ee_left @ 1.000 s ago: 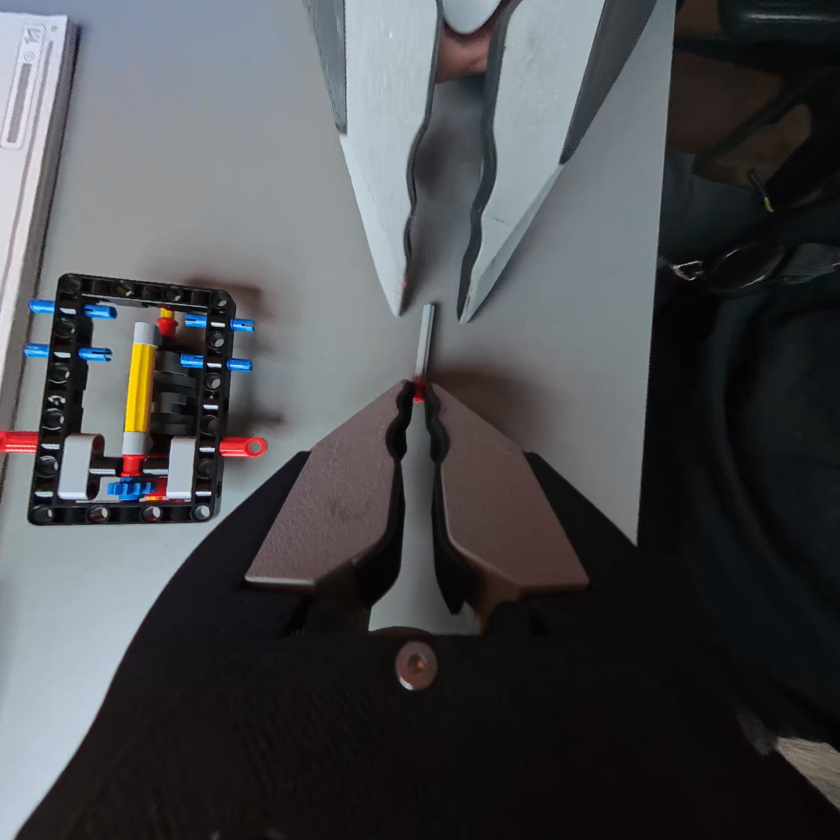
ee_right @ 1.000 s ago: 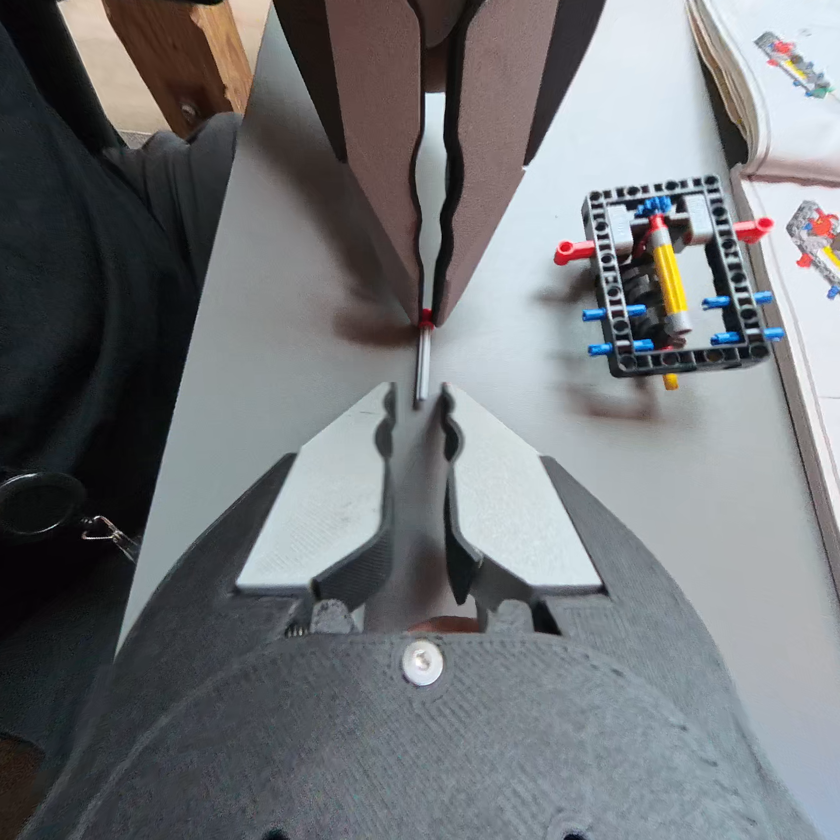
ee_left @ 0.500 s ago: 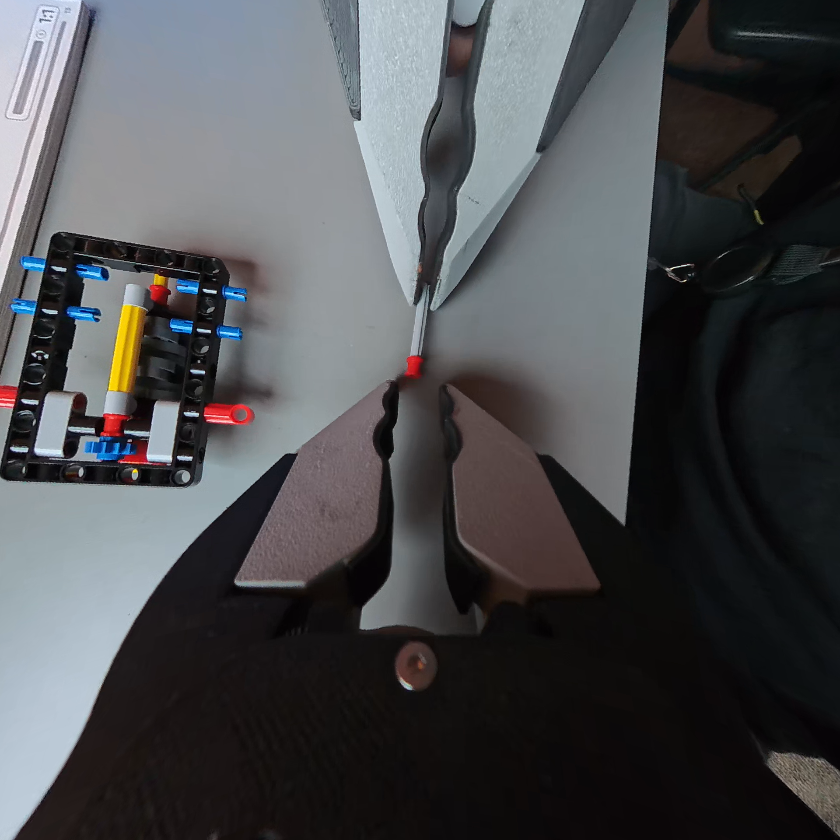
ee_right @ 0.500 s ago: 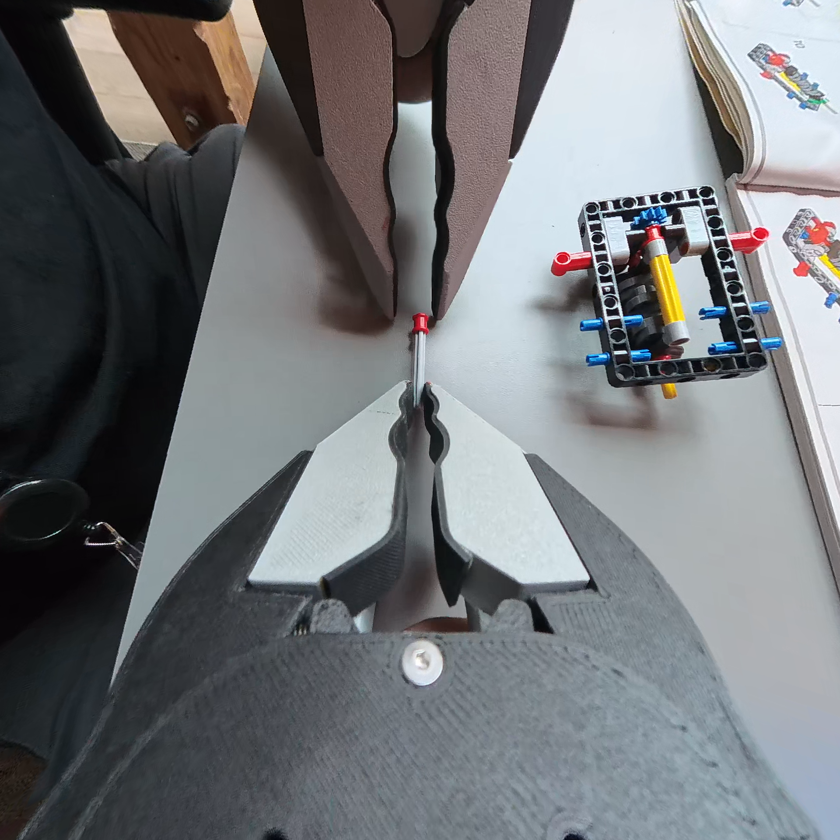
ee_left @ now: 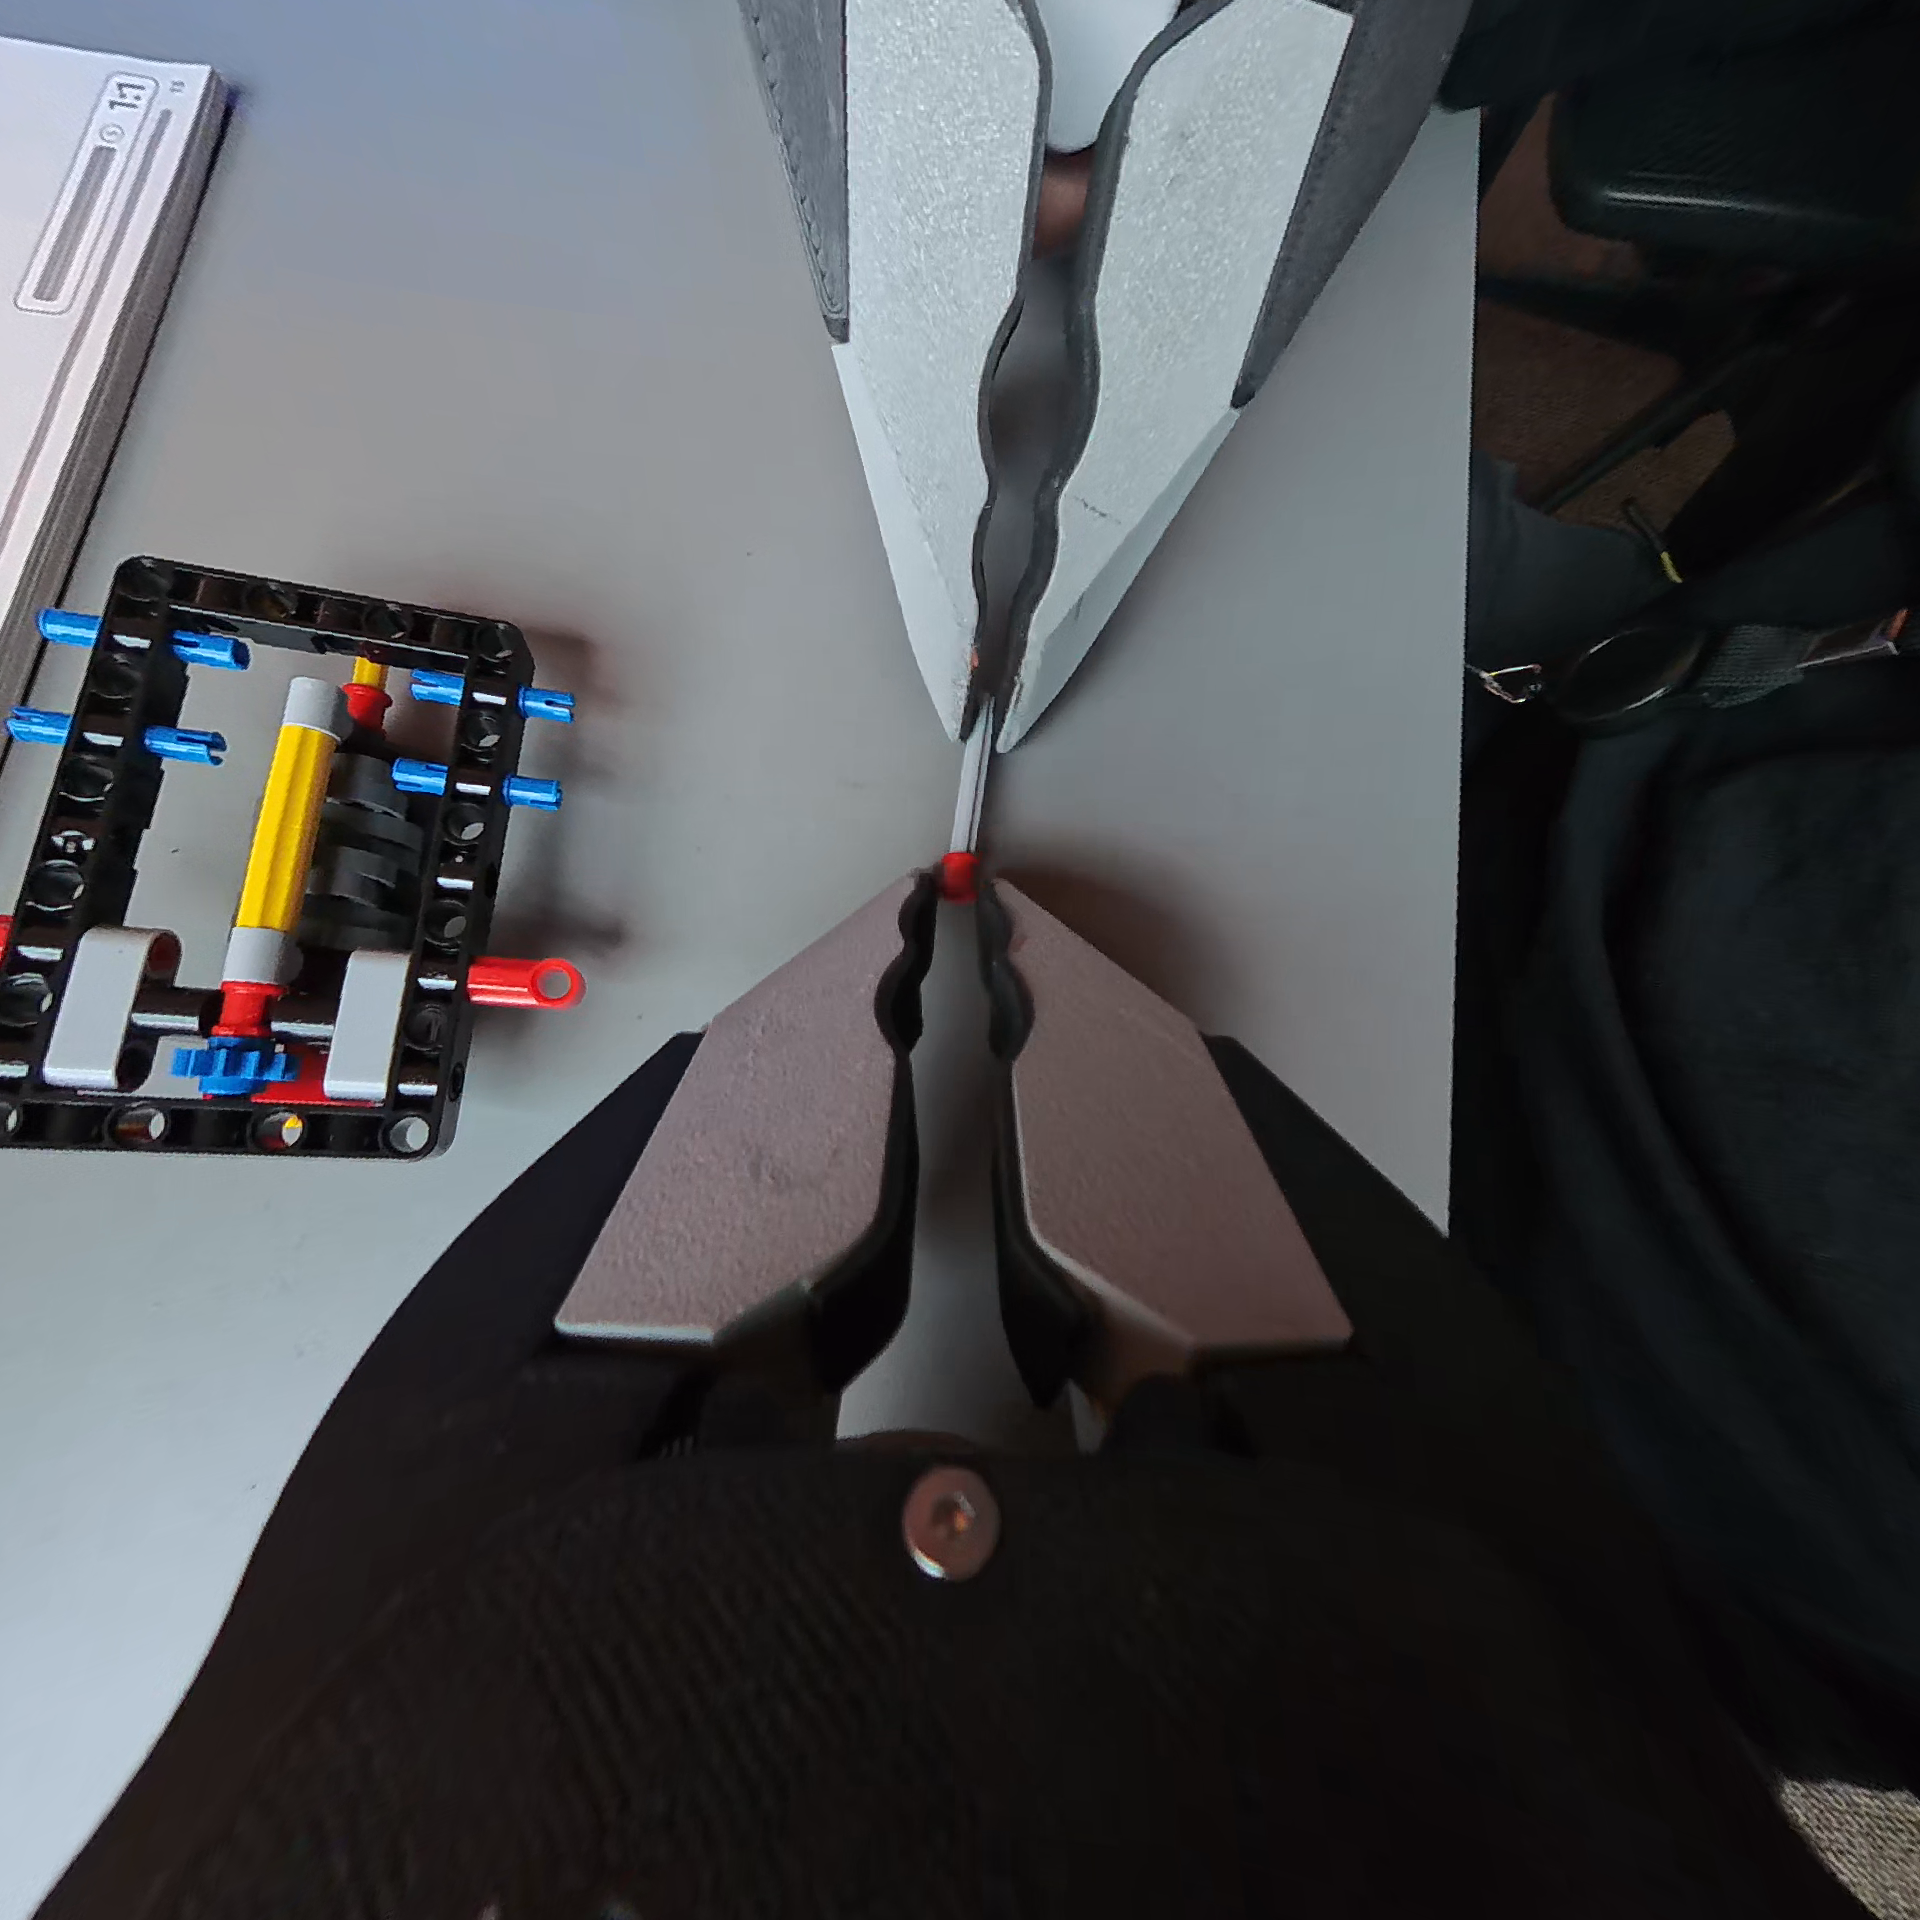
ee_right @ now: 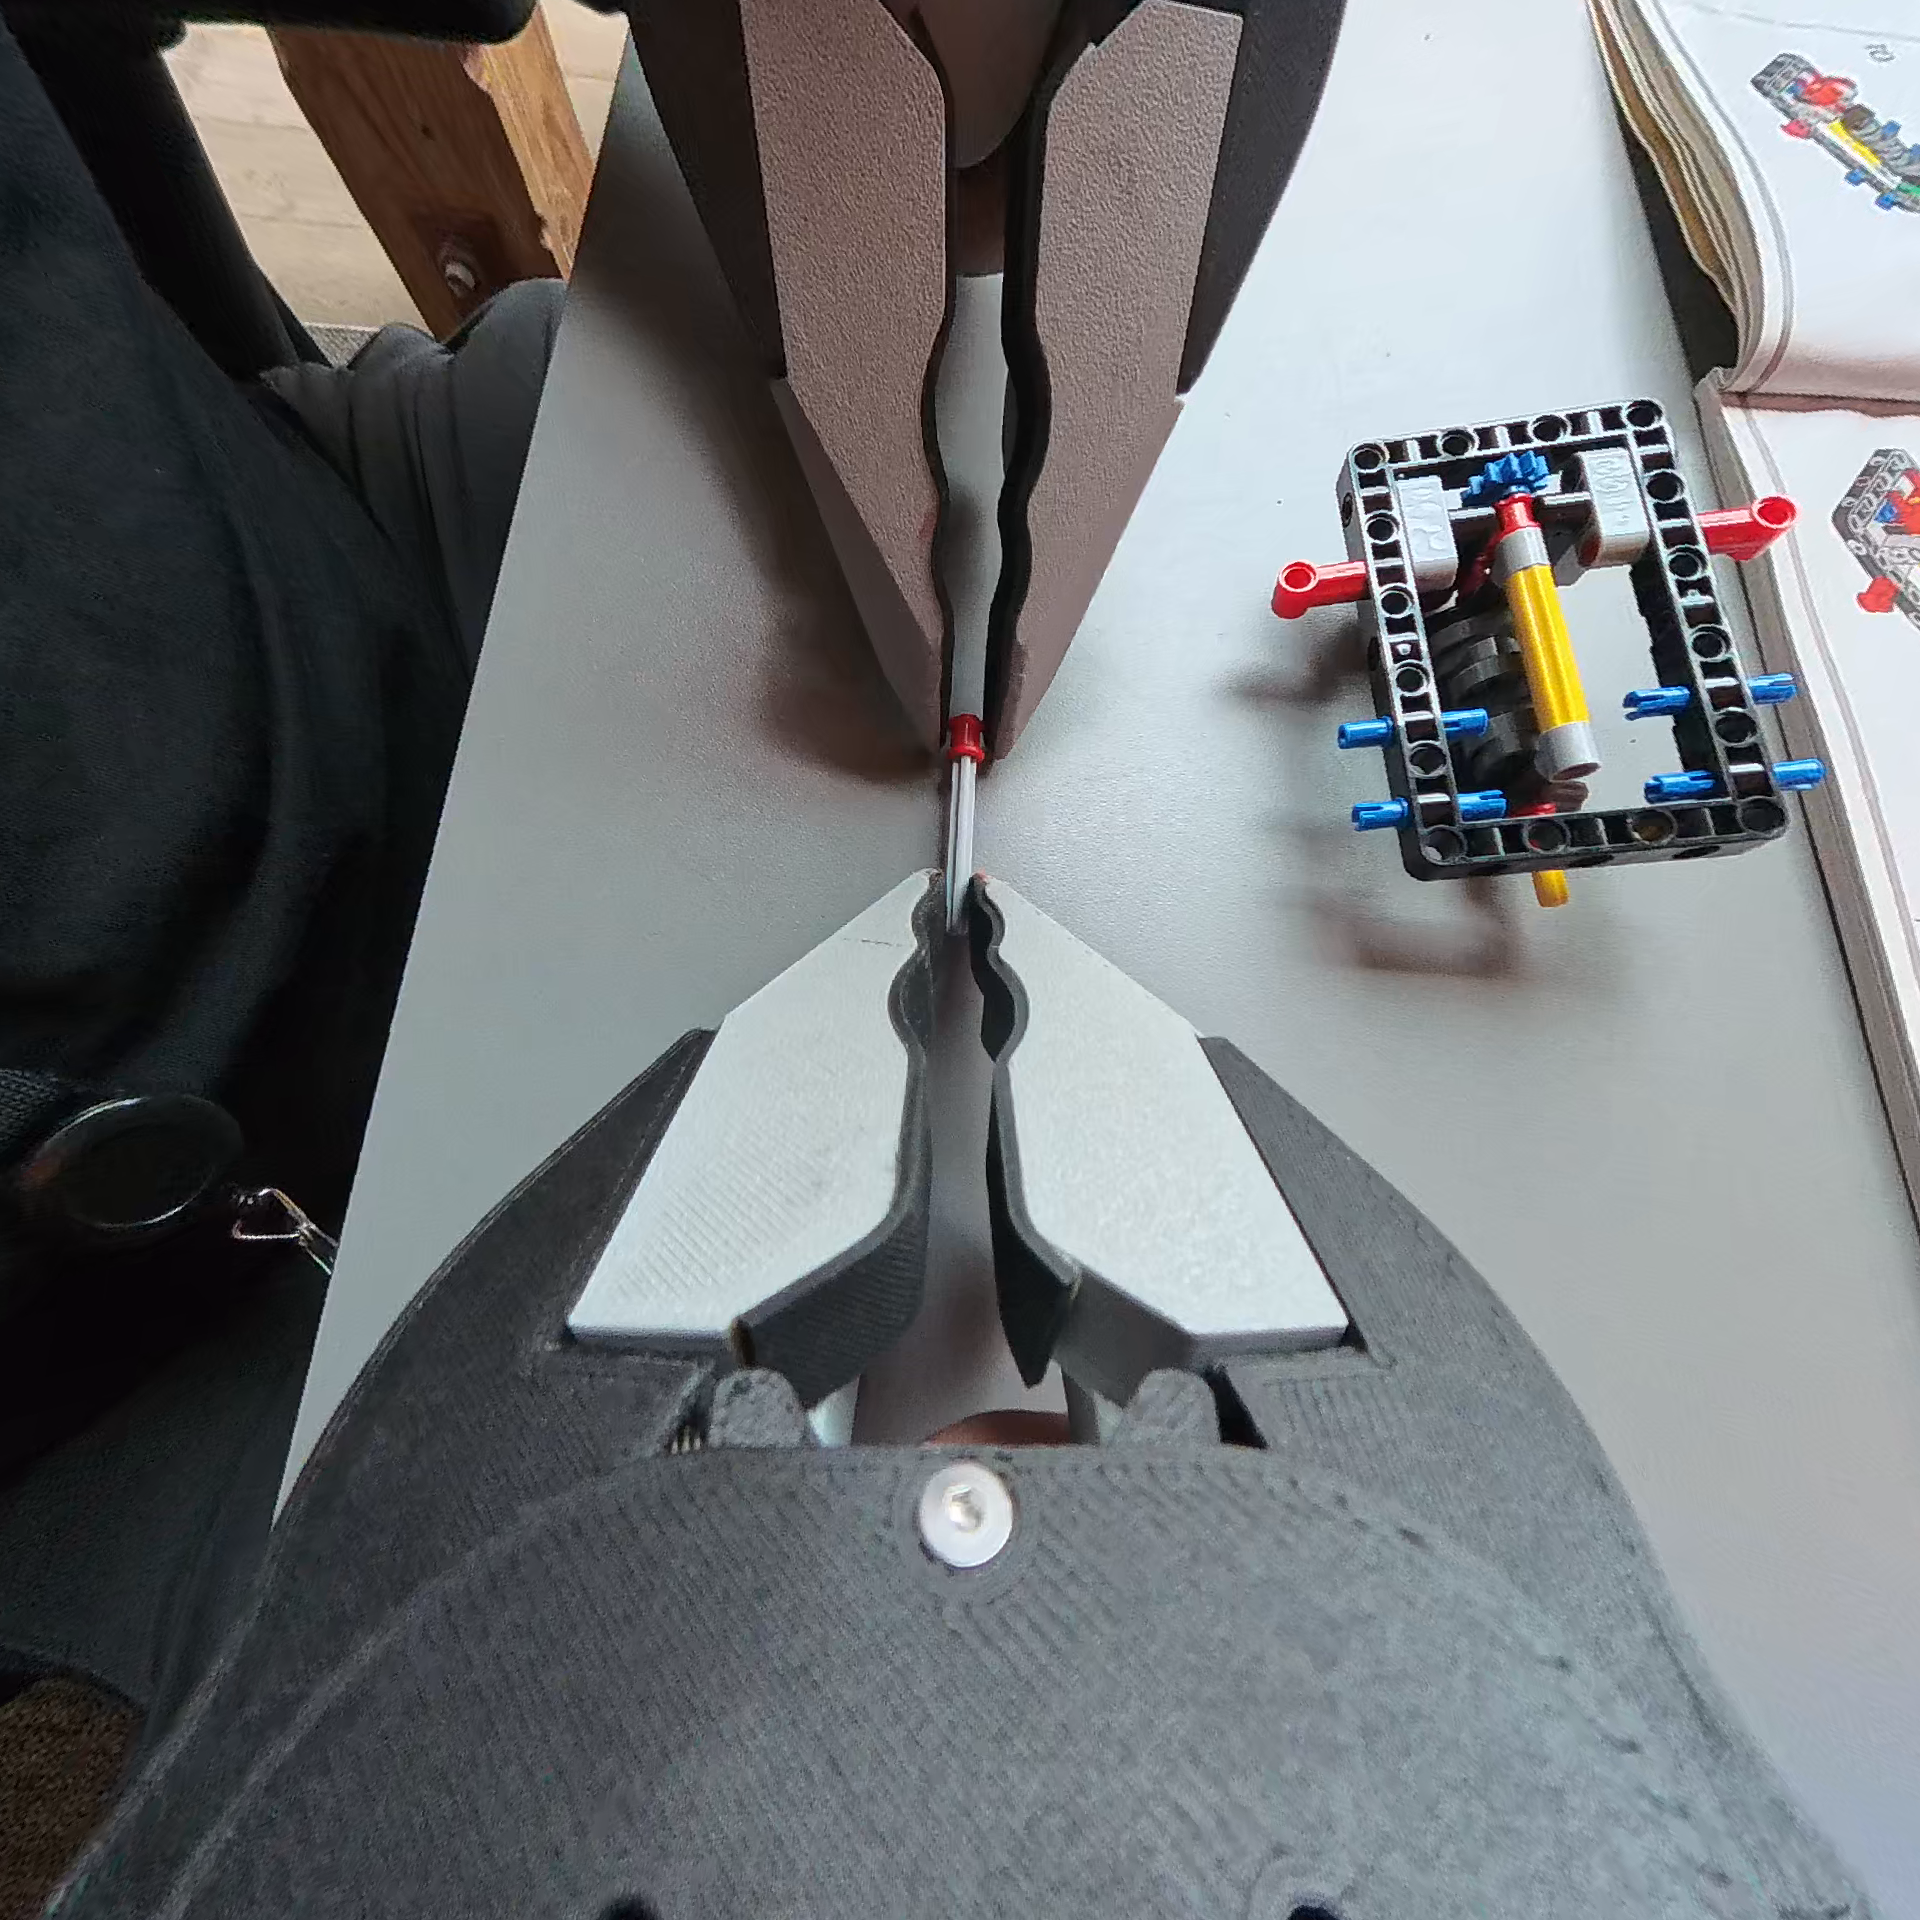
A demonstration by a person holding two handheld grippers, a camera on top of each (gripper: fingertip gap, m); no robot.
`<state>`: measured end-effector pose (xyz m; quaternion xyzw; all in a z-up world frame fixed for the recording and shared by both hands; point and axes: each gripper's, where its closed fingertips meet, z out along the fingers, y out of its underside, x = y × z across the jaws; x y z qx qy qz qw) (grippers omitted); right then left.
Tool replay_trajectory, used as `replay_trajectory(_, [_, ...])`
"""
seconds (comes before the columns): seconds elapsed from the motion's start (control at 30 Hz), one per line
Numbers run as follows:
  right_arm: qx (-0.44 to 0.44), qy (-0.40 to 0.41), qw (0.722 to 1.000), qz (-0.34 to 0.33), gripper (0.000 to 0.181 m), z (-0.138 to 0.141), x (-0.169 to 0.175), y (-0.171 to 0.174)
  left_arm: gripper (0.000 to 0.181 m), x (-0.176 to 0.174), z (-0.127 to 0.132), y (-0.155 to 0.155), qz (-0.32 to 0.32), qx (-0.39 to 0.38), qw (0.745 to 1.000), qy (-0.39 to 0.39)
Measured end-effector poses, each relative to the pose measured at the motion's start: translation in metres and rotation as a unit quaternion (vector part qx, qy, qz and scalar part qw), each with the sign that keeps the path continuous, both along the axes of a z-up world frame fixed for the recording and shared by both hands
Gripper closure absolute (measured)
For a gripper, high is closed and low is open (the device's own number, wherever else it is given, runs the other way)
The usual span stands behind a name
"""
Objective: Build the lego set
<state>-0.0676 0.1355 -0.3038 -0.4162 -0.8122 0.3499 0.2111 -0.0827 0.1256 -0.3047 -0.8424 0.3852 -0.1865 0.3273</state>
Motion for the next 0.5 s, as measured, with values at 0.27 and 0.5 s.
replay_trajectory(0.27, [0.003, -0.002, 1.0, -0.002, 0.181, -0.0011, -0.0003, 0.0005, 0.176, 0.0008, -0.0004, 0.0008, -0.007, 0.003, 1.0, -0.006])
replay_trajectory(0.5, [0.012, 0.002, 1.0, -0.004, 0.181, -0.001, -0.0051, 0.0022, 0.176, -0.0042, -0.0001, 0.0032, -0.007, 0.008, 1.0, -0.009])
